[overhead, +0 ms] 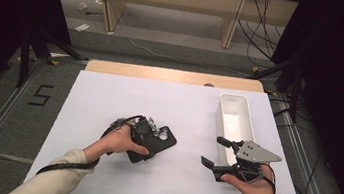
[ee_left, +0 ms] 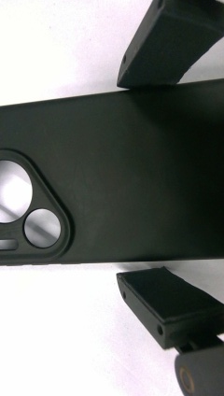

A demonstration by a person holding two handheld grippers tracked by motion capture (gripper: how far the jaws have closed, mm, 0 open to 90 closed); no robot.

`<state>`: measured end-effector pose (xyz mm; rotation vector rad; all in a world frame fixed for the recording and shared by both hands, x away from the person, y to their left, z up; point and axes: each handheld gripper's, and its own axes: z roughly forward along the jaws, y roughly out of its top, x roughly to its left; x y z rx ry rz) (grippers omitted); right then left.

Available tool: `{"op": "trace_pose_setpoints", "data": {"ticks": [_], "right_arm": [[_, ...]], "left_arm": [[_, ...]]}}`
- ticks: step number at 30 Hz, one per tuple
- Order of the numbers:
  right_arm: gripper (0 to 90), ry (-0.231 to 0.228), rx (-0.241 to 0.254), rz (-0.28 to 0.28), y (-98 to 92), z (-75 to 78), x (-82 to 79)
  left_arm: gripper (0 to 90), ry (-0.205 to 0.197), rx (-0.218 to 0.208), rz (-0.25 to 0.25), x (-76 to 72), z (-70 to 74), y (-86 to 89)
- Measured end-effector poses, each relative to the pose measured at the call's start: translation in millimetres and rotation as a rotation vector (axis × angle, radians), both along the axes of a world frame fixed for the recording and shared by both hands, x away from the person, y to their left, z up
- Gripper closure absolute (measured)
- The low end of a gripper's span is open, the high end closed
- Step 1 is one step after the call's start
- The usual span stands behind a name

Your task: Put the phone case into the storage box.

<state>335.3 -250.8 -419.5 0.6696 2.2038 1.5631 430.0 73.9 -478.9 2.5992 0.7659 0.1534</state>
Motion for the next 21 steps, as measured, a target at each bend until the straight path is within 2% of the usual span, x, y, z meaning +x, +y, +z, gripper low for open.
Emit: {"op": "trace_pose_setpoints", "data": {"ticks": [12, 21], "right_arm": [[17.4, 0.002, 0.001, 0.002, 0.4, 0.1, -0.3], [17.5, 0.0, 0.001, 0.002, 0.0, 0.1, -0.1]], "left_arm": [[13.0, 0.006, 0.011, 0.017, -2.6, 2.8, -2.0], [14.9, -0.01, -0.002, 0.02, -5.2, 2.9, -0.2]]}}
